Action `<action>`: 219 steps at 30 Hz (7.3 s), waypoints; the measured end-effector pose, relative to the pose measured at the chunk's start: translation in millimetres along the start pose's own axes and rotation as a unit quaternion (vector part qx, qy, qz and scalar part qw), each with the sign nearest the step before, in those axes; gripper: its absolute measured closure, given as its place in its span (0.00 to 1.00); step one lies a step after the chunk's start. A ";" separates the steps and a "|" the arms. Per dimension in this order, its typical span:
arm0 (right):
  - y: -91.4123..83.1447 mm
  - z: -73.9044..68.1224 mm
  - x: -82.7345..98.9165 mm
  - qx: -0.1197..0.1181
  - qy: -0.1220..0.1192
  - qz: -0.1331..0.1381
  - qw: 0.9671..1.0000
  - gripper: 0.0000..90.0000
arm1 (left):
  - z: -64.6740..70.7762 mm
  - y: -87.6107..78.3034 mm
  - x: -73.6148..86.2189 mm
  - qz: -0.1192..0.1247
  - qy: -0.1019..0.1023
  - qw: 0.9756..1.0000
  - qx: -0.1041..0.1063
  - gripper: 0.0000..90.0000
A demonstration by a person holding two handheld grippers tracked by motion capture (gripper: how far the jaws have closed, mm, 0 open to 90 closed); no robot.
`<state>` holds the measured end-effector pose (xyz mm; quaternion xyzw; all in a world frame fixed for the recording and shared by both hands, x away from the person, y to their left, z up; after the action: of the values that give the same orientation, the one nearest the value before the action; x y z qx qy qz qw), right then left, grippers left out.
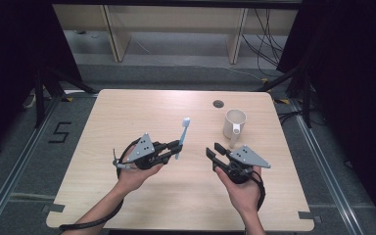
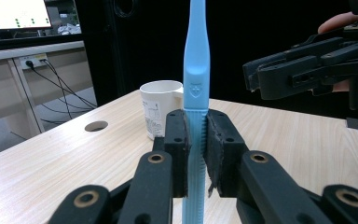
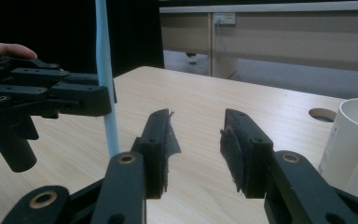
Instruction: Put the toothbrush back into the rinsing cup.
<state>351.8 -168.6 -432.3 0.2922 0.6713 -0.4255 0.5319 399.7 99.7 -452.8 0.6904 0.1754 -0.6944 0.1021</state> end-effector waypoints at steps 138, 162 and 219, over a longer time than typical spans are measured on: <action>5.8 12.9 -39.2 0.048 0.004 0.039 0.998 0.96 | -6.7 -12.9 0.3 -0.092 0.007 0.993 -0.069 0.38; -3.2 36.0 -46.5 0.086 -0.002 0.043 0.995 0.96 | -11.6 -73.1 22.9 -0.089 -0.015 0.989 -0.118 0.38; 20.8 89.0 -75.5 0.162 -0.005 0.051 0.985 0.96 | -10.8 -91.6 46.7 -0.085 -0.039 0.987 -0.133 0.38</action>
<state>430.7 -232.9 -371.5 0.4062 0.5749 -0.5025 0.5020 373.4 192.5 -489.7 0.6256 0.3200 -0.6975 0.1405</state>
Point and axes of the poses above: each handheld gripper's, and its own axes: y roughly forward along the jaws, x roughly out of its underside, z roughly to its right, the point moved 1 cm from there along y, roughly forward along the jaws, and after that the axes turned 8 degrees about x, right-handed, at the moved point
